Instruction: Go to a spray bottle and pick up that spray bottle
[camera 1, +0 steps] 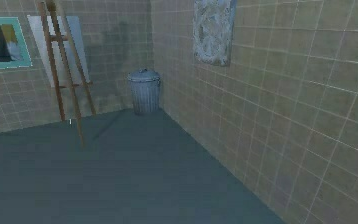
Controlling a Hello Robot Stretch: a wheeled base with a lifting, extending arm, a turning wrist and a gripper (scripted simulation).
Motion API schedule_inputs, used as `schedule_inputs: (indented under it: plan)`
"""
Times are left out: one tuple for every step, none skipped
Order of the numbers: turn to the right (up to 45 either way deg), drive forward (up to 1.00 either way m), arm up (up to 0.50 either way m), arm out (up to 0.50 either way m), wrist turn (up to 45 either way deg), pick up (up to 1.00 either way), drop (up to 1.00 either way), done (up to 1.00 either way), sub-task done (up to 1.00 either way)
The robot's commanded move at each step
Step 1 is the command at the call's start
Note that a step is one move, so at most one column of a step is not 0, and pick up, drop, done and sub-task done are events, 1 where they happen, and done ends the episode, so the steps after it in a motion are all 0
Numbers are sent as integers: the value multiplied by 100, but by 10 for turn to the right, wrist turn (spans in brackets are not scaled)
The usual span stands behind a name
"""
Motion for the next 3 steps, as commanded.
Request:
schedule_inputs:
  plan:
    - [0,0,0,0,450,0,0,0,0]
    - [0,0,0,0,450,0,0,0,0]
    - [0,0,0,0,450,0,0,0,0]
